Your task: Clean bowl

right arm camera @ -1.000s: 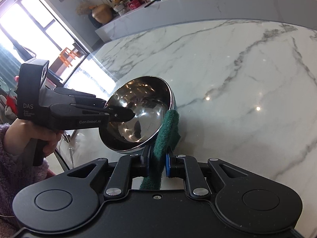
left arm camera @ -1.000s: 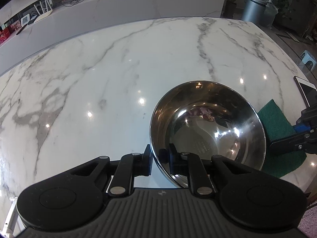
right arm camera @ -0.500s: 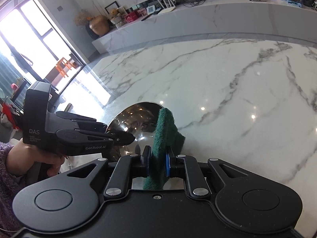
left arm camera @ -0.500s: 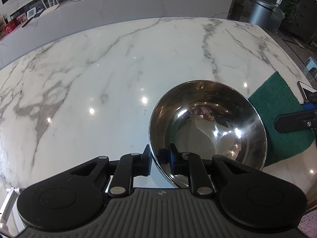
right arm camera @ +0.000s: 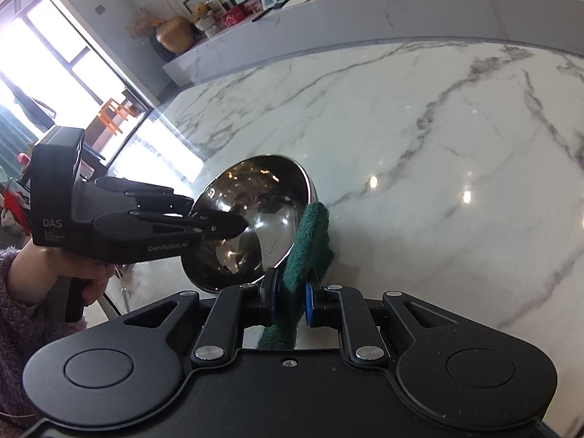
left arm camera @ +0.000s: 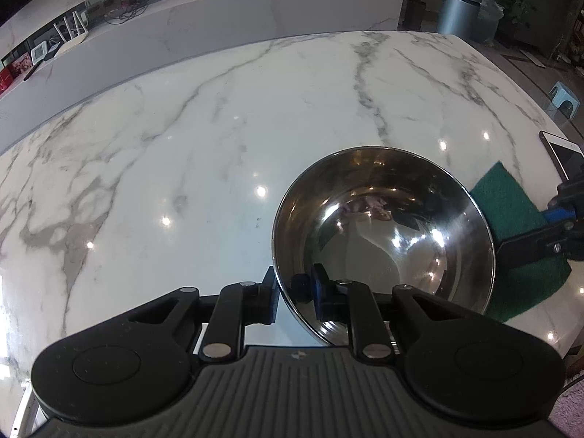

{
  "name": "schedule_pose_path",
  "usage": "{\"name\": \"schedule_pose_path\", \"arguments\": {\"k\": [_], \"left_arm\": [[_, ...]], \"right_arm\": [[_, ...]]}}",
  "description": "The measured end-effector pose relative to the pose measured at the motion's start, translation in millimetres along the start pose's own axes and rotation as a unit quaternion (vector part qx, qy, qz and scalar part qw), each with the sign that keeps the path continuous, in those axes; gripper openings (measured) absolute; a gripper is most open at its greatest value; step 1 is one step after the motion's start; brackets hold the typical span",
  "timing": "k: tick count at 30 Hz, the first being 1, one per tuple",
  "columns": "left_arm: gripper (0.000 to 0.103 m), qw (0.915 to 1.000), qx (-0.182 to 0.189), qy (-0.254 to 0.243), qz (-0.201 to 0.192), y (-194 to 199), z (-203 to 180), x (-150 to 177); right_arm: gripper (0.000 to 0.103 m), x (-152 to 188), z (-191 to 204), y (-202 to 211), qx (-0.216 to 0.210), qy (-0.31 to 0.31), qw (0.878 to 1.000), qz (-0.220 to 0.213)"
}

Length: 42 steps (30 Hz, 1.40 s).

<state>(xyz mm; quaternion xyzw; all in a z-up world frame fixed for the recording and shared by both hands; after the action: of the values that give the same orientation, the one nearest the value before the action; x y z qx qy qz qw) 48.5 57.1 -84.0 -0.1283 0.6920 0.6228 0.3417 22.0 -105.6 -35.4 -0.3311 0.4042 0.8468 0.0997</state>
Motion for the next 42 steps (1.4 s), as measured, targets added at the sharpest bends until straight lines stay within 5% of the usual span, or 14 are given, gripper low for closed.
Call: {"name": "schedule_pose_path", "arguments": {"k": [7,25,34,42], "left_arm": [[0.017,1.0,0.003,-0.002,0.0,0,0,0],[0.018,1.0,0.0,0.01,0.001,-4,1,-3],[0.032,0.9997,-0.006,0.023,0.008,-7,4,-3],[0.033,0.9992,-0.001,0.034,0.019,-6,4,2]], "right_arm": [[0.013,-16,2,1,0.009,0.023,1.0,-0.006],[0.013,13,1,-3,0.014,0.017,0.999,0.028],[0.013,12,-5,-1,0.029,0.016,0.999,0.028],[0.013,-2,-2,3,0.03,0.022,0.999,0.007]]}}
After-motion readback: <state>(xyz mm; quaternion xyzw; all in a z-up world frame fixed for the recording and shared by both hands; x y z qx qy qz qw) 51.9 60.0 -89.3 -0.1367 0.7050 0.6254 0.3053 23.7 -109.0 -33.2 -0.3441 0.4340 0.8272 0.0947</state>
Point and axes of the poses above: each gripper's, at about its wrist camera, not at the fingertips, and y roughly against the way its jaws point, z to its left, x to its underside, the point moved 9 cm from there along -y, roughly the way its jaws point, and after that the axes turned 10 degrees about -z, right-handed, at the moved point
